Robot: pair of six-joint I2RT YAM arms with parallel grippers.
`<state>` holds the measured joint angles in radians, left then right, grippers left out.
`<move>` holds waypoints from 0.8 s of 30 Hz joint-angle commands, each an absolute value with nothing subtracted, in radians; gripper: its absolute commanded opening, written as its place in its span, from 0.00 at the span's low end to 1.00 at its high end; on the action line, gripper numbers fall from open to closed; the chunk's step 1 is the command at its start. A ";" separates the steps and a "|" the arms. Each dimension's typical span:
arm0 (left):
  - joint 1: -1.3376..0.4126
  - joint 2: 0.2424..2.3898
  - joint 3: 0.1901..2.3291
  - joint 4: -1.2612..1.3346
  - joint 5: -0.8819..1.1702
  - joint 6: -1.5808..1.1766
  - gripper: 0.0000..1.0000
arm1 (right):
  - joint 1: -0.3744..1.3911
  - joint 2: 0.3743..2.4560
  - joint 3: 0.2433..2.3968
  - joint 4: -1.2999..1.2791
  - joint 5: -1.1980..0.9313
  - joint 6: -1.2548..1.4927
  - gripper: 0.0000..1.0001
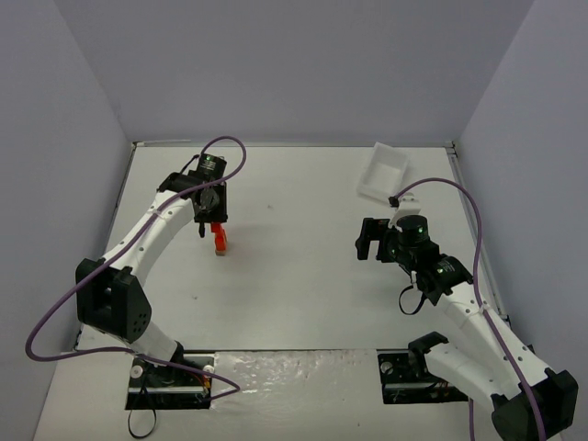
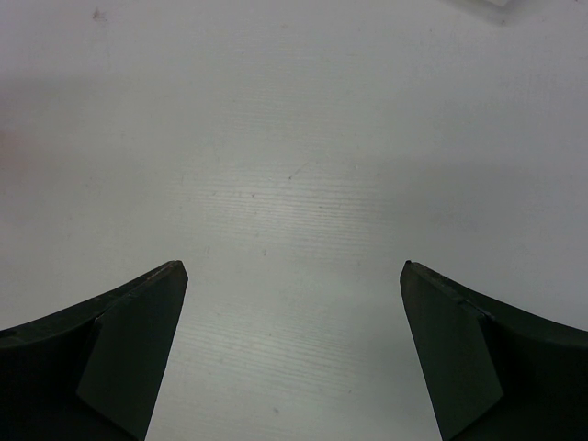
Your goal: Build the wood block tower
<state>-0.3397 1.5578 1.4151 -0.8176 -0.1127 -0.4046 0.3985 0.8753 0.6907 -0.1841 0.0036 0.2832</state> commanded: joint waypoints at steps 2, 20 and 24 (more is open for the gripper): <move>-0.333 1.549 1.440 -0.790 -0.116 -0.402 0.01 | 0.391 0.878 0.719 -0.143 0.009 0.285 1.00; -0.333 1.551 1.443 -0.790 -0.126 -0.405 0.07 | 0.391 0.880 0.719 -0.143 0.009 0.285 1.00; -0.333 1.551 1.443 -0.790 -0.129 -0.403 0.08 | 0.391 0.876 0.718 -0.143 0.009 0.286 1.00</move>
<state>-0.3397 1.5620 1.4151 -0.8177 -0.1120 -0.4046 0.3985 0.8753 0.6907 -0.1841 0.0036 0.2835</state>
